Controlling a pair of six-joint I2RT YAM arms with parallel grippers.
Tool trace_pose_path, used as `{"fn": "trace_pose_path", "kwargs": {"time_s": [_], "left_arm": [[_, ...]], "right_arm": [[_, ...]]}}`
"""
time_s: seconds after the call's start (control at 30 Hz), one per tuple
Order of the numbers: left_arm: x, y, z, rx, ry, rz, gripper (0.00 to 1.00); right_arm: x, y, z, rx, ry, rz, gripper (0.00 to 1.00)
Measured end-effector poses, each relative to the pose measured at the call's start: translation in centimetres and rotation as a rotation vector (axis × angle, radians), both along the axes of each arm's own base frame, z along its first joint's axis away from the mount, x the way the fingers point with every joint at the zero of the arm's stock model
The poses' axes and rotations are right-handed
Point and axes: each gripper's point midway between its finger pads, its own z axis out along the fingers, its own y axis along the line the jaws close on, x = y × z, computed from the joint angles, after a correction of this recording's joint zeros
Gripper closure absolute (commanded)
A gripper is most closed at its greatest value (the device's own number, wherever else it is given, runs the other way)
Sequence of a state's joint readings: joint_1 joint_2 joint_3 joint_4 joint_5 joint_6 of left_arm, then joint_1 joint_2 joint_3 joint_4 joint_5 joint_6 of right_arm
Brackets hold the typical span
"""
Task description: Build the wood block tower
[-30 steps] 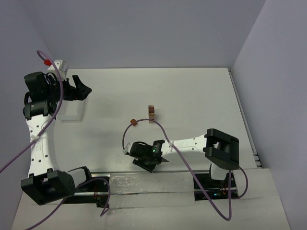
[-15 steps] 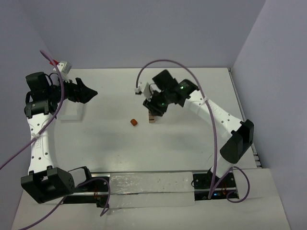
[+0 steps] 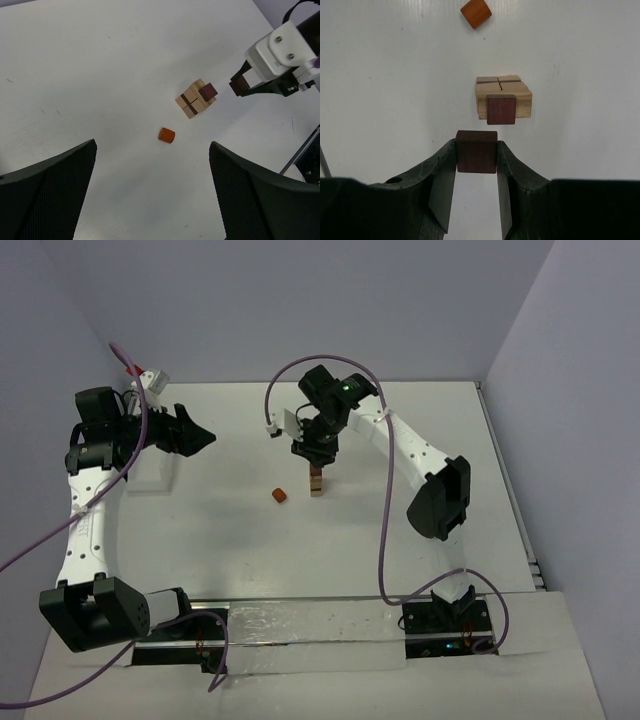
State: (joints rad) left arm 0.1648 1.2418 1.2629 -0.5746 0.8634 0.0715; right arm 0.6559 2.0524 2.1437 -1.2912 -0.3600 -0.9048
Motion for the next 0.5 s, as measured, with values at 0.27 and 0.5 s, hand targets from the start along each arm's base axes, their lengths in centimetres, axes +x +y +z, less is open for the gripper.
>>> {"fn": "trace_pose_path", "kwargs": {"time_s": [0.27, 0.5], "left_arm": [[0.1, -0.6, -0.6, 0.007, 0.012, -0.025, 0.01], [0.1, -0.6, -0.6, 0.009, 0.010, -0.028, 0.01]], "right_arm": [[1.4, -1.3, -0.7, -0.011, 0.000, 0.022, 0.96], [2.7, -0.9, -0.7, -0.006, -0.022, 0.022, 0.89]]}}
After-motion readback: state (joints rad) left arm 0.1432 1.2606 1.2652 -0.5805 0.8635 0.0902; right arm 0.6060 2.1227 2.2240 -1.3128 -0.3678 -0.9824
